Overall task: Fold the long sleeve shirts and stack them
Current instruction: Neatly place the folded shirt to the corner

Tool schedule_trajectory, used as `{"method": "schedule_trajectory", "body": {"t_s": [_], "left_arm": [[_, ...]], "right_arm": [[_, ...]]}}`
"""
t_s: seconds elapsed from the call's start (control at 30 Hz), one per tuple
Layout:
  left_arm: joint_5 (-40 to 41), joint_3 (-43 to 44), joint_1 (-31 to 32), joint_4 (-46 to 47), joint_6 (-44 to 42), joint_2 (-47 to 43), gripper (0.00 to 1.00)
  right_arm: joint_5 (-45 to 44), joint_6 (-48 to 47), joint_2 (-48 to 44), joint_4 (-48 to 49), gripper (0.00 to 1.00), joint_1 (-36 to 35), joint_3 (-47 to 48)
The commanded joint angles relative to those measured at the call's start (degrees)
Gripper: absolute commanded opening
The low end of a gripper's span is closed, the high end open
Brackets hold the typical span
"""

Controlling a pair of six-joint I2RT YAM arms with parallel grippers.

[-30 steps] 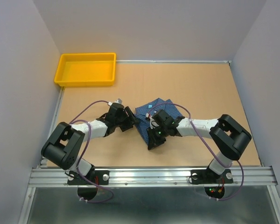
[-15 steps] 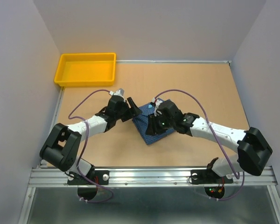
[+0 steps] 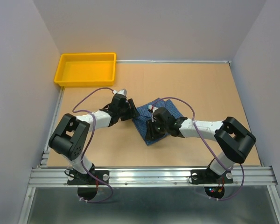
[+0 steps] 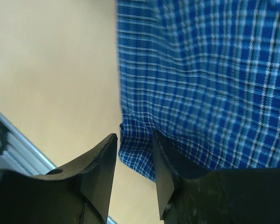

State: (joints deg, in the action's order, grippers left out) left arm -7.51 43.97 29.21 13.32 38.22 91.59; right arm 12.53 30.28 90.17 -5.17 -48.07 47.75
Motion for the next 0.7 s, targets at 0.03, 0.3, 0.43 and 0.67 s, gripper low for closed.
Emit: {"method": "schedule_trajectory", "body": {"t_s": [0.03, 0.3, 0.43, 0.67], "left_arm": [[-1.81, 4.28, -0.12, 0.13, -4.02, 2.01, 0.6], [-3.39, 7.01, -0.12, -2.42, -4.29, 2.89, 0.42], [-2.43, 8.59, -0.12, -5.4, -4.29, 2.54, 0.22], [6.35, 12.02, -0.21, -16.56, -3.15, 0.17, 0.16]], "right_arm": [[1.26, 1.44, 3.52, 4.47, 0.41, 0.0, -3.27], [5.04, 3.64, 3.96, 4.03, 0.4, 0.88, -4.24], [5.04, 4.08, 3.96, 4.03, 0.4, 1.4, -4.68], [5.04, 4.43, 4.23, 3.85, 0.4, 1.58, -4.77]]}}
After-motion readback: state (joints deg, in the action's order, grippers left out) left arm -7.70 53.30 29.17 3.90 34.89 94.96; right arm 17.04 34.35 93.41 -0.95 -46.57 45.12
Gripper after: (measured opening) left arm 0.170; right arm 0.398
